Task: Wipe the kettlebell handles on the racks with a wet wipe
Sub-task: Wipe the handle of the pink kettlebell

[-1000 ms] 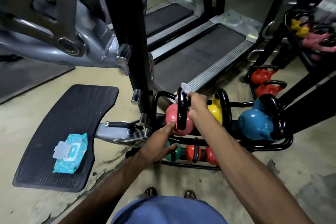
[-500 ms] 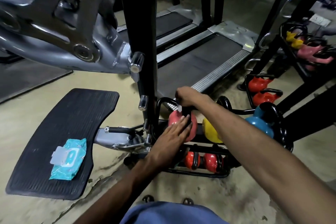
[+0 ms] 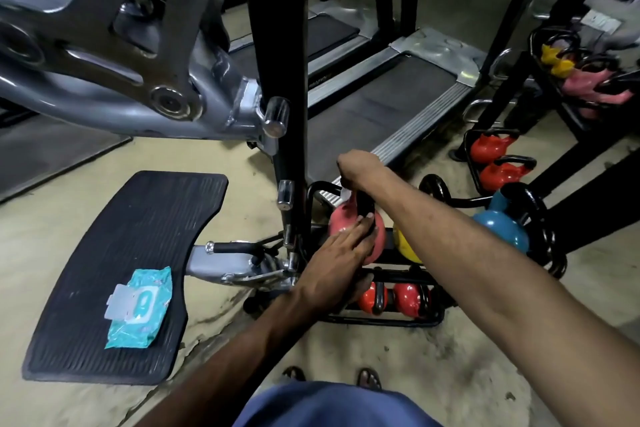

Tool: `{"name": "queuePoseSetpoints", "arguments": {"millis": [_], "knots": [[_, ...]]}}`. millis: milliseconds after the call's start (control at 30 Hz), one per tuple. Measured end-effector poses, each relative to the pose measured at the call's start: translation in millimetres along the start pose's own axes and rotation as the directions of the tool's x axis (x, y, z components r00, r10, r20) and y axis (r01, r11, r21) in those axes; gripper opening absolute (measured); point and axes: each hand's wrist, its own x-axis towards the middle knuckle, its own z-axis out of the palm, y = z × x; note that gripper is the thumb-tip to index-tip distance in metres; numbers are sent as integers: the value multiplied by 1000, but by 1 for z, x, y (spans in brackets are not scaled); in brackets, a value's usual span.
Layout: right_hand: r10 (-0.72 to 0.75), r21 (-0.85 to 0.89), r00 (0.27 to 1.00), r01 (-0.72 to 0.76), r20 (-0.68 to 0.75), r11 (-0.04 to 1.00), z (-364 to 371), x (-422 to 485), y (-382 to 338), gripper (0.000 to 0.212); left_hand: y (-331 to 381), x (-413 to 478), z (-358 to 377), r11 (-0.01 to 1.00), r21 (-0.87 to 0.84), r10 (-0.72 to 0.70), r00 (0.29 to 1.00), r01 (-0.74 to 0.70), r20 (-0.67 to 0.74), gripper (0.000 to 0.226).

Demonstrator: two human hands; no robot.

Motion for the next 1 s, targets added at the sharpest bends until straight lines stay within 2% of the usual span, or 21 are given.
{"name": "queuePoseSetpoints", "arguments": {"millis": [133, 267, 433, 500, 633, 833, 900, 967, 1000], "knots": [[13, 76, 999, -15, 31, 997, -3, 5, -4, 26, -1, 0, -2, 1000, -17, 8, 1000, -8, 0, 83], [228, 270, 974, -216, -11, 938, 0, 7, 7, 33, -3, 2, -1, 1000, -25, 12, 1000, -12, -6, 84], [409, 427, 911, -351, -48, 834, 6, 3, 16, 34, -6, 2, -4, 998, -58, 39, 999, -38, 21, 85], [385, 401, 921, -330, -62, 855, 5, 4, 14, 32, -7, 2, -5, 998, -46, 46, 998, -44, 44, 88], [157, 274, 987, -147, -15, 950, 4, 6, -1, 25, -8, 3, -9, 998, -8, 64, 996, -63, 65, 91], [41, 109, 999, -41, 3, 993, 4, 4, -8, 19, -9, 4, -11, 996, 27, 81, 995, -83, 61, 92], [110, 120, 993, -104, -52, 987, 3, 4, -3, 22, -9, 3, -11, 997, 18, 77, 995, -78, 68, 93], [292, 323, 951, -247, -99, 914, 6, 4, 6, 27, -9, 2, -13, 997, 3, 72, 993, -72, 89, 94], [404, 455, 910, -322, -92, 830, 9, 3, 13, 29, -10, 2, -14, 998, -6, 71, 992, -70, 101, 94]]}}
